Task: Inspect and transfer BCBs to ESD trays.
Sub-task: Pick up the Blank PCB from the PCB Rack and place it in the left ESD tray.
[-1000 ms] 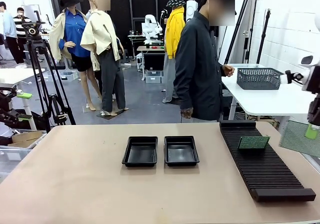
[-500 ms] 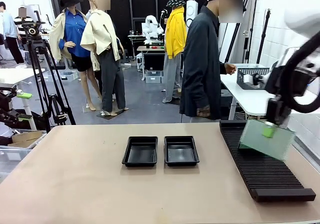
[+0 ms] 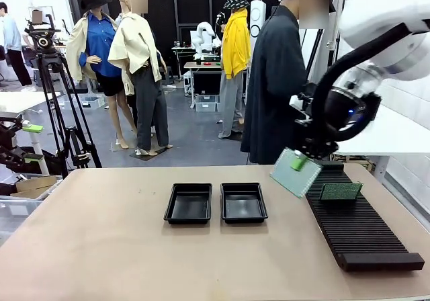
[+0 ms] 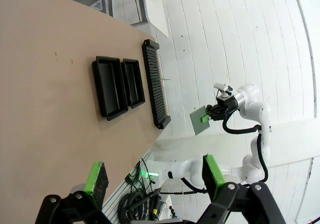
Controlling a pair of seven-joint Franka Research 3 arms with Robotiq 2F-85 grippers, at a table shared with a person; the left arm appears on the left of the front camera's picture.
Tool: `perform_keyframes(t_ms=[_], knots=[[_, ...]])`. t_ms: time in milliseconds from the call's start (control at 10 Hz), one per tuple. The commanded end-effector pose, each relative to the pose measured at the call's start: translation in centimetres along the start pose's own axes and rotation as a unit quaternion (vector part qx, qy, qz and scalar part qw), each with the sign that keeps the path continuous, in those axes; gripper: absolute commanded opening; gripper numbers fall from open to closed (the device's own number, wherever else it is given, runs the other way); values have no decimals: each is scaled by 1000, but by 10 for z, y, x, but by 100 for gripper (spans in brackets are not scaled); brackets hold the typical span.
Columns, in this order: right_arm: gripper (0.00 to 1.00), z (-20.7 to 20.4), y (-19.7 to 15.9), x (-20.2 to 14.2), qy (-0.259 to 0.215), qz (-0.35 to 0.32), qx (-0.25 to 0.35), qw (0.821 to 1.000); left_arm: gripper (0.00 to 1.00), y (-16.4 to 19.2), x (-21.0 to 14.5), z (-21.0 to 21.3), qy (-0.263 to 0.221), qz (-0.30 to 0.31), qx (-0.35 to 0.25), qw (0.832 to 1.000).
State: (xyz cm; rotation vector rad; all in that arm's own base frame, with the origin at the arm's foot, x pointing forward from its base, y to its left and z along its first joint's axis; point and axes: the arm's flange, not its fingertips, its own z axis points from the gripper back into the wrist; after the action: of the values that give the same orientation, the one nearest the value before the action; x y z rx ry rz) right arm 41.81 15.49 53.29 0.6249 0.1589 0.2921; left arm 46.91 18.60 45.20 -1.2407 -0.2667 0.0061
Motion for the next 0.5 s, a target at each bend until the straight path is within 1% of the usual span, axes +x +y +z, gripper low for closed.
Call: perform_keyframes(t_ms=[0, 100, 200, 400], knots=[[0, -10, 23, 25, -30, -33, 41, 998, 100, -2, 1, 1, -3, 4, 4, 1000], [0, -17, 31, 35, -26, -44, 66, 997, 100, -2, 1, 1, -3, 4, 4, 1000], [0, -25, 39, 48, -41, -67, 75, 994, 100, -2, 1, 1, -3, 4, 4, 1000], [0, -55, 47, 73, -68, -112, 60, 989, 100, -2, 1, 1, -3, 4, 4, 1000]])
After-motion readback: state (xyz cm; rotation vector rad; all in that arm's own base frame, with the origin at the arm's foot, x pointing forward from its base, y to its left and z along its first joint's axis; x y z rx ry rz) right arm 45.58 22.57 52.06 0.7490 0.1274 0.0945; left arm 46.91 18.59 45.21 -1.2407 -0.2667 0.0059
